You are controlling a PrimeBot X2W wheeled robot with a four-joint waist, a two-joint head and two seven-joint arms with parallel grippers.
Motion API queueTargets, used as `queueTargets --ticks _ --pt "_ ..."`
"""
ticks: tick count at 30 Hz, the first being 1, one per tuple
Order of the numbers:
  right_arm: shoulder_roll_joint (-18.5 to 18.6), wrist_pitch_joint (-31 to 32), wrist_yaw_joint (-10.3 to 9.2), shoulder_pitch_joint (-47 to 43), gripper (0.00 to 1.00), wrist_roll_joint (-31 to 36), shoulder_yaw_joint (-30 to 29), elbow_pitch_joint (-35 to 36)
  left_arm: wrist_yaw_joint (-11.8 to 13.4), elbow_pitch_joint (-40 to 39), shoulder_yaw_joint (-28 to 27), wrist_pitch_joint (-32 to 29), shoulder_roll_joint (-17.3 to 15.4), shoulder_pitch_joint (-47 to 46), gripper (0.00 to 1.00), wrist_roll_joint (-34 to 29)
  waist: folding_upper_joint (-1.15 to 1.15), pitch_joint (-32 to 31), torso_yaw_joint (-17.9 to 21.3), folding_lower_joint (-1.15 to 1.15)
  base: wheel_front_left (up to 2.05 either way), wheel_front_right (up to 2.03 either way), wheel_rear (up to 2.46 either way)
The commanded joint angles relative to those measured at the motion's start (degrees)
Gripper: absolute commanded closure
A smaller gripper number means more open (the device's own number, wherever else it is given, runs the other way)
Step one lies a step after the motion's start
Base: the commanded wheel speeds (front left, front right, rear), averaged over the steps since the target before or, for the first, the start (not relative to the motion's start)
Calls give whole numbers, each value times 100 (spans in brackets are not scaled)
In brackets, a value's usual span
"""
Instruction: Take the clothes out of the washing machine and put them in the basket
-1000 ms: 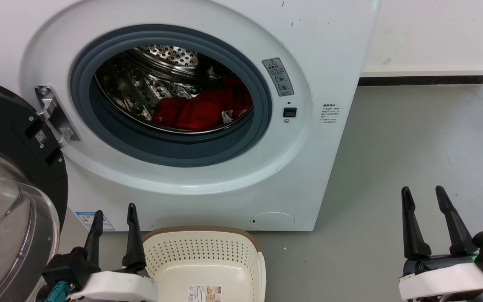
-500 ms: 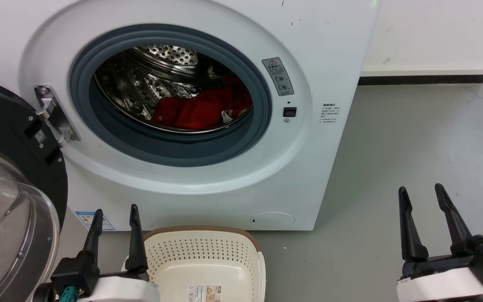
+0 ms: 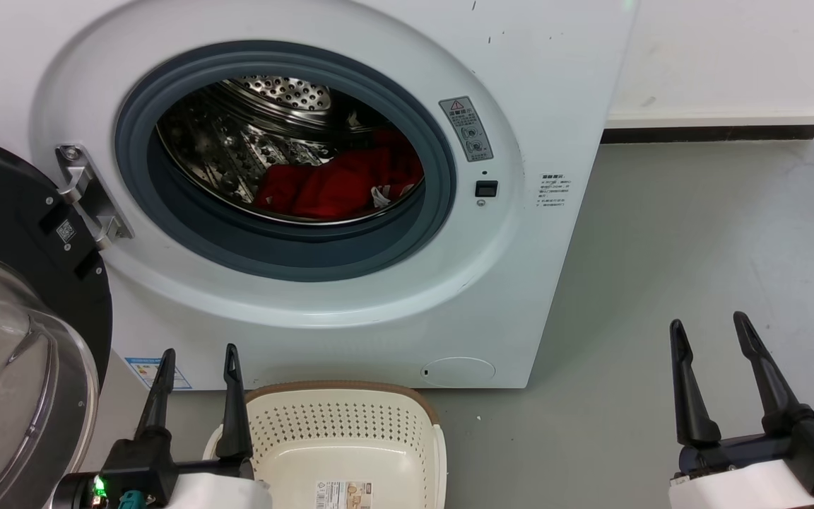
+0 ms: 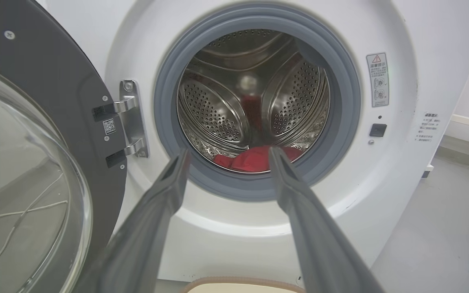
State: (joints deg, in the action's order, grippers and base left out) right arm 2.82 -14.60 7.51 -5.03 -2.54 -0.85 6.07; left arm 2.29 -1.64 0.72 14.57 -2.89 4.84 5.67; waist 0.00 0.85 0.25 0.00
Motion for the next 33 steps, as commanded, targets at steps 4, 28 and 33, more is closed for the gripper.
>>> queueTargets --ticks 4,28,33 --pt "11 -64 -4 -101 0 181 -4 -4 44 -68 18 77 1 75 0 -205 0 -14 8 0 0 0 0" --pt "10 -62 -4 -111 0 -4 -10 -213 59 30 10 65 2 82 0 -104 0 -47 -16 0 0 0 0" --pt "9 -62 -4 -65 0 -14 -3 -206 41 93 -4 65 2 39 0 -59 0 -14 5 0 0 0 0"
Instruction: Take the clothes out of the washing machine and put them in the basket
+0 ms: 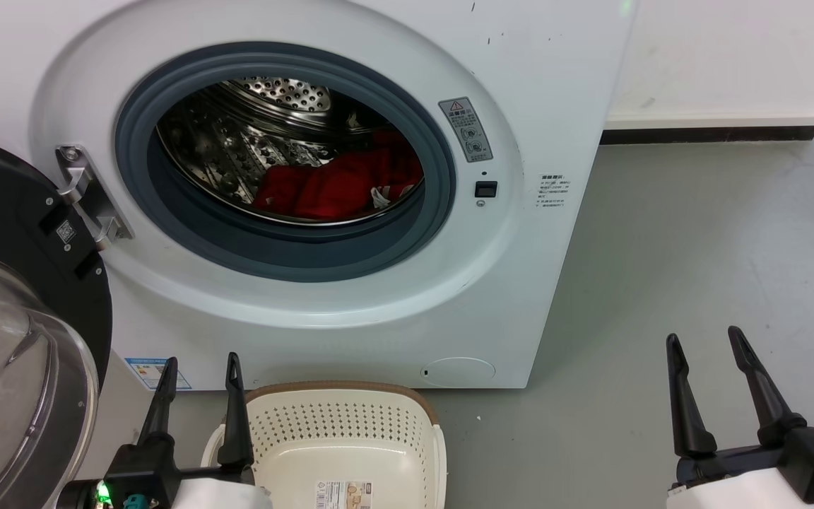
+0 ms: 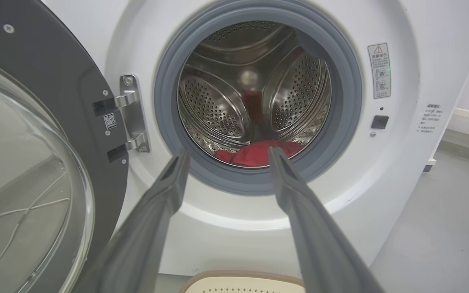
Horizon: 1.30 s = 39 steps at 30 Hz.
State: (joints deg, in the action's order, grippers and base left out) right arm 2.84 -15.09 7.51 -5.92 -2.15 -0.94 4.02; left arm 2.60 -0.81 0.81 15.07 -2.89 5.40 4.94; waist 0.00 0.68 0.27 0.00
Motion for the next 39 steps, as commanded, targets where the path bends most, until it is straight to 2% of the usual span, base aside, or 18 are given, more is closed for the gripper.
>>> queueTargets --ticks 1,5,8,15,26,33,36,39 --pt "7 -12 -4 41 0 -50 10 5 0 38 -22 16 2 -60 0 35 0 19 12 0 0 0 0" --pt "7 -12 -4 128 0 -21 66 34 -123 275 -80 16 2 -279 0 103 0 129 103 0 0 0 0" --pt "6 -12 -4 222 0 -1 66 92 -320 525 -153 16 0 -668 0 81 0 331 176 0 0 0 0" --pt "5 -11 -4 738 0 -44 182 235 -658 1345 -444 16 -202 -1988 0 -126 0 1246 586 0 0 0 0" --pt "0 -11 -4 1675 0 -322 148 587 -812 2791 -520 15 -1046 -4627 0 -423 0 2963 1199 0 0 0 0" --pt "0 -12 -4 2087 0 -623 67 825 -871 3921 -423 -13 -1621 -6258 0 -537 0 3765 1576 0 0 0 0" --pt "-1 -12 -4 2200 0 -765 66 926 -872 4311 -349 -190 -1928 -6965 0 -633 0 4053 1696 0 0 0 0" --pt "0 -12 -4 2287 0 -866 53 1008 -870 4625 -249 -542 -2083 -7595 0 -721 0 4289 1771 0 0 0 0"
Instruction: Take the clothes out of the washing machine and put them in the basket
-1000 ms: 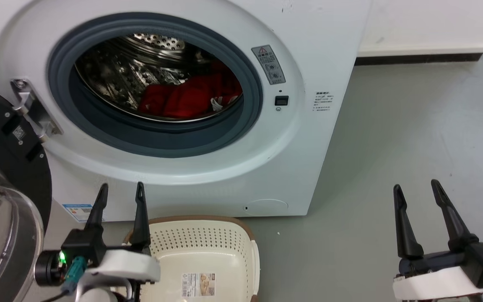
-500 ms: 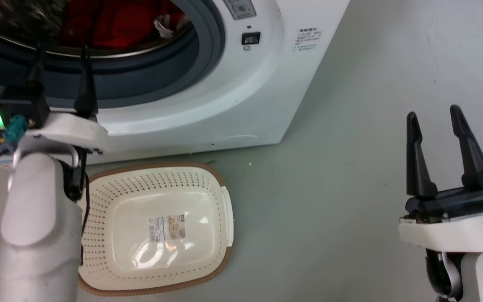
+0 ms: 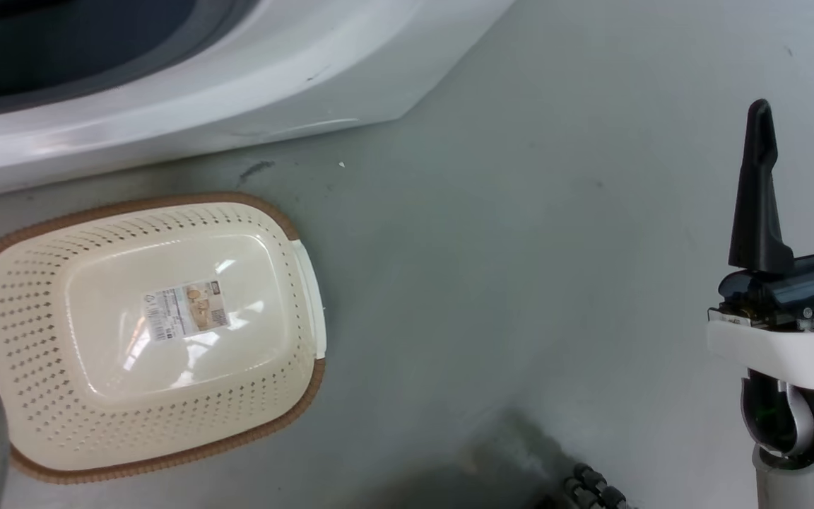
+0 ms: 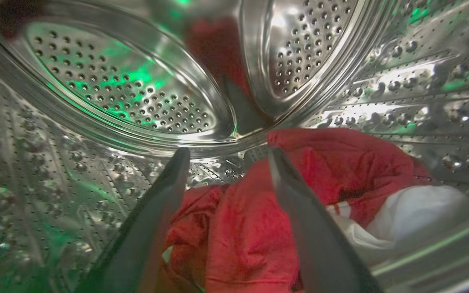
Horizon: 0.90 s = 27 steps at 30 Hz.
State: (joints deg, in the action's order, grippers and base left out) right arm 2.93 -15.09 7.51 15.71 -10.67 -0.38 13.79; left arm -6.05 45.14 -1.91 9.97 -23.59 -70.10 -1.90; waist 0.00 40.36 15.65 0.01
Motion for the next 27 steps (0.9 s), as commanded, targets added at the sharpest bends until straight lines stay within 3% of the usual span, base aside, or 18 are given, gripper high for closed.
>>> queueTargets --ticks 1,5,9,17,21,27 --pt "-10 -12 -4 142 0 -60 5 44 -32 135 62 -175 -116 -295 0 -58 0 401 260 -1 0 0 0" --pt "-8 -12 -4 212 0 -206 57 76 -103 479 325 -788 -274 -1008 0 -75 0 644 373 -1 0 0 0" --pt "-9 -11 -4 262 0 -324 59 125 -128 763 573 -1811 -478 -1756 0 -38 0 865 441 -1 0 0 0" --pt "-8 -12 -4 289 0 -417 110 201 -134 1262 1290 -4080 -570 -2974 0 661 0 1172 493 -1 0 0 0" --pt "-8 -12 -4 318 0 -468 149 237 -136 1416 1461 -4927 -638 -3354 0 786 0 1313 533 -1 0 0 0" --pt "-8 -12 -4 313 0 -626 193 262 -134 1437 1644 -5553 -731 -3598 0 676 0 1494 645 -1 0 0 0"
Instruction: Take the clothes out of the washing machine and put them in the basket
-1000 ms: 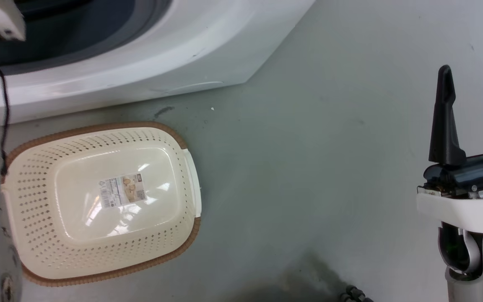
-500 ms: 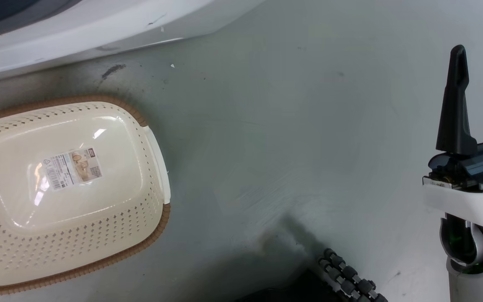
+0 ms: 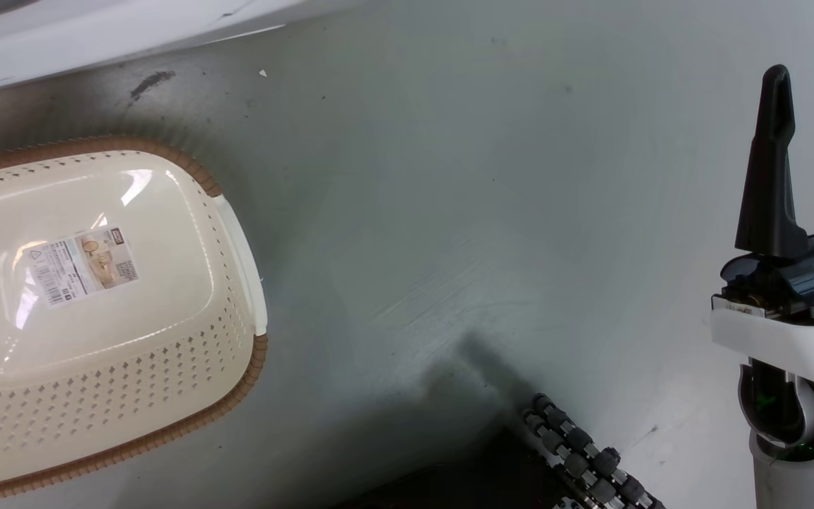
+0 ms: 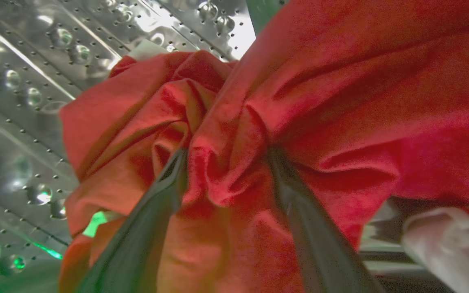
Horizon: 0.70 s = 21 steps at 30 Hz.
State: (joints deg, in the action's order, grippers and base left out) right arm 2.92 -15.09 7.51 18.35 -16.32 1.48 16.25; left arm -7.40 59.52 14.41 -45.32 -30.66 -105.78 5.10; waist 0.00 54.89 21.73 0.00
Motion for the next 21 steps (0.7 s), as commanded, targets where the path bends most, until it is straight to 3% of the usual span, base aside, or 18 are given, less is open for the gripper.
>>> queueTargets --ticks 1,13,14,16,21 --pt "-7 -12 -4 44 0 -71 12 14 12 -22 37 -44 -32 -44 0 -38 0 70 52 0 0 0 0" --pt "-7 -12 -4 125 0 -193 25 -37 97 17 174 -206 -114 6 0 -33 0 197 107 0 0 0 0" --pt "-7 -12 -4 134 0 -200 21 -44 89 29 185 -221 -128 22 26 -17 0 195 107 0 0 0 0" --pt "-7 -12 -4 149 0 -221 5 -60 66 13 201 -167 -156 38 100 17 0 188 101 0 0 0 0" --pt "-7 -12 -4 196 0 -203 -26 -84 35 -83 261 188 -238 129 100 132 0 116 64 0 0 0 0"
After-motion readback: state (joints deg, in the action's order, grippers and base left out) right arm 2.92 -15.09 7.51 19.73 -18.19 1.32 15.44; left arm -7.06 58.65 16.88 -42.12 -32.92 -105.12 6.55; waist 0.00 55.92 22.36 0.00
